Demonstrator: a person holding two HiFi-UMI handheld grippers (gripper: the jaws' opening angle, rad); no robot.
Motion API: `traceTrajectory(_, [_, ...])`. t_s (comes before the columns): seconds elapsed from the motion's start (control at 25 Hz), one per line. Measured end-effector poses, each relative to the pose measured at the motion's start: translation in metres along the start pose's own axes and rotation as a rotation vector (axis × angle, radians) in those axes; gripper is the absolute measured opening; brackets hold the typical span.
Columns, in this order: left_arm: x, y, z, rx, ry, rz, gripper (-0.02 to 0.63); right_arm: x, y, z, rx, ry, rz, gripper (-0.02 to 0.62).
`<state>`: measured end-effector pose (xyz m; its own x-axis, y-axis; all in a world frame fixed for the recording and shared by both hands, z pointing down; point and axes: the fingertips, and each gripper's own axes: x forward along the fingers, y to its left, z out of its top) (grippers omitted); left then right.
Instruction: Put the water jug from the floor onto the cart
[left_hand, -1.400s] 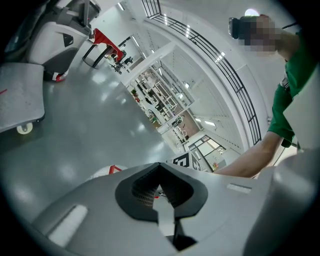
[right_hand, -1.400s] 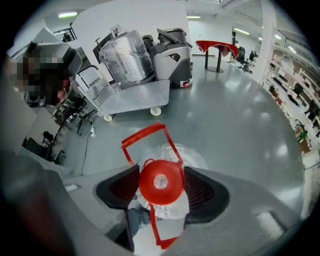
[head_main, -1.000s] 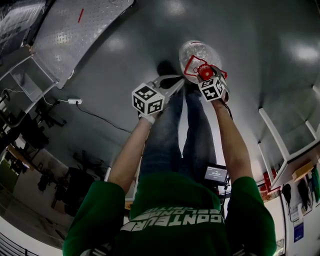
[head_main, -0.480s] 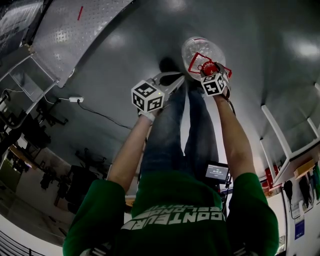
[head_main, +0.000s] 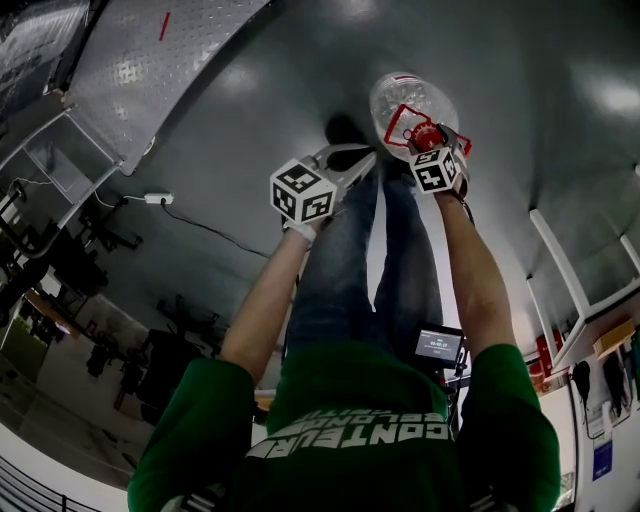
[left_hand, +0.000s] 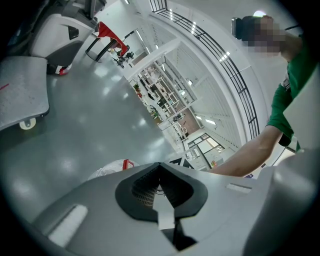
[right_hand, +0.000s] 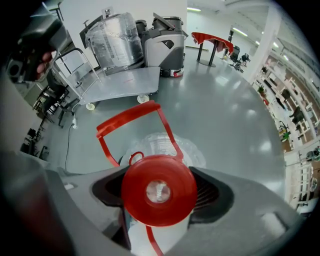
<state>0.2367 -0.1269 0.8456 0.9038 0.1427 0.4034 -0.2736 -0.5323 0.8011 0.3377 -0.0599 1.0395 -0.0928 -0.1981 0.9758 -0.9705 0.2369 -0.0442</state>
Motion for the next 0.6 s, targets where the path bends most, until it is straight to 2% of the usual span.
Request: traceTrajectory(0.6, [-0.004, -0.012, -0.008, 0.005, -0.014, 0.015, 0.011, -0.015, -0.012, -0.002, 0.034, -0.007, 0.003, 0.307])
